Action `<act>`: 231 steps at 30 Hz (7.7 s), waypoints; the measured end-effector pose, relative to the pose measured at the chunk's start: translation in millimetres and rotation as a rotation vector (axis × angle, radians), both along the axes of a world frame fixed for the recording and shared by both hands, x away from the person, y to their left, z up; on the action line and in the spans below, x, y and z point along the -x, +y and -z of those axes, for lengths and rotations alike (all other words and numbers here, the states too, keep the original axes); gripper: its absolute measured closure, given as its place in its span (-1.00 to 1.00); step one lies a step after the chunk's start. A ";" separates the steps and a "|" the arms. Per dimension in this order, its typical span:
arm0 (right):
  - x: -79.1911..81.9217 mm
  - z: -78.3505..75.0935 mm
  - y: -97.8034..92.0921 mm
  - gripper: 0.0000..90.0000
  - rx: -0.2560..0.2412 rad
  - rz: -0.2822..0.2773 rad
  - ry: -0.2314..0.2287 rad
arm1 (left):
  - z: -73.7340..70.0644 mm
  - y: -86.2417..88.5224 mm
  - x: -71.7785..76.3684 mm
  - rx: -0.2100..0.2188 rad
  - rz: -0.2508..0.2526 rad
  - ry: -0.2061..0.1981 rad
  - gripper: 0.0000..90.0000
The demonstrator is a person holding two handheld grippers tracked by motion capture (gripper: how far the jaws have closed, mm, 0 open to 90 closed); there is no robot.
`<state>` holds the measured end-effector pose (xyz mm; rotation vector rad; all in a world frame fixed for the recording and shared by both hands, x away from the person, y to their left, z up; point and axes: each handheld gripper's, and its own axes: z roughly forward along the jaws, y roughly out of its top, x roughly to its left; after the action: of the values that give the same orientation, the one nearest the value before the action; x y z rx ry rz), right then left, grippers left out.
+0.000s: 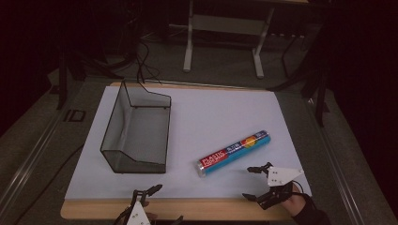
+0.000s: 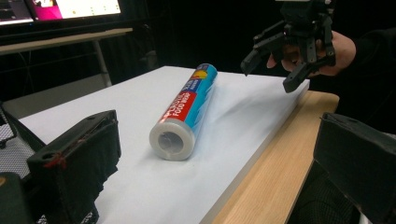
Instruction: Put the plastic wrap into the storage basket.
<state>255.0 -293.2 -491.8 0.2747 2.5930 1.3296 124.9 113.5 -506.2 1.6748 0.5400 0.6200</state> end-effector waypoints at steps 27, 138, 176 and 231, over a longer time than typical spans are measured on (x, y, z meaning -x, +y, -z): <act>-15.7 -34.6 2.9 -0.75 0.247 -0.063 0.078 | -1.4 4.3 -2.2 0.019 -0.011 -0.012 -0.97; -142.9 -3.6 136.9 -0.36 0.905 -0.236 -0.010 | 0.6 9.0 -11.1 0.059 0.003 0.016 -0.97; -234.7 -34.4 88.8 -0.30 0.532 0.373 0.122 | 1.0 9.4 -12.2 0.064 0.007 0.017 -0.97; -245.7 -10.3 101.9 -0.50 0.680 0.300 0.226 | 1.1 7.6 -10.5 0.047 0.013 0.010 -0.97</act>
<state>500.7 -191.3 -481.5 0.6793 2.8482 0.2962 135.4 121.1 -507.4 1.6370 0.5463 0.5854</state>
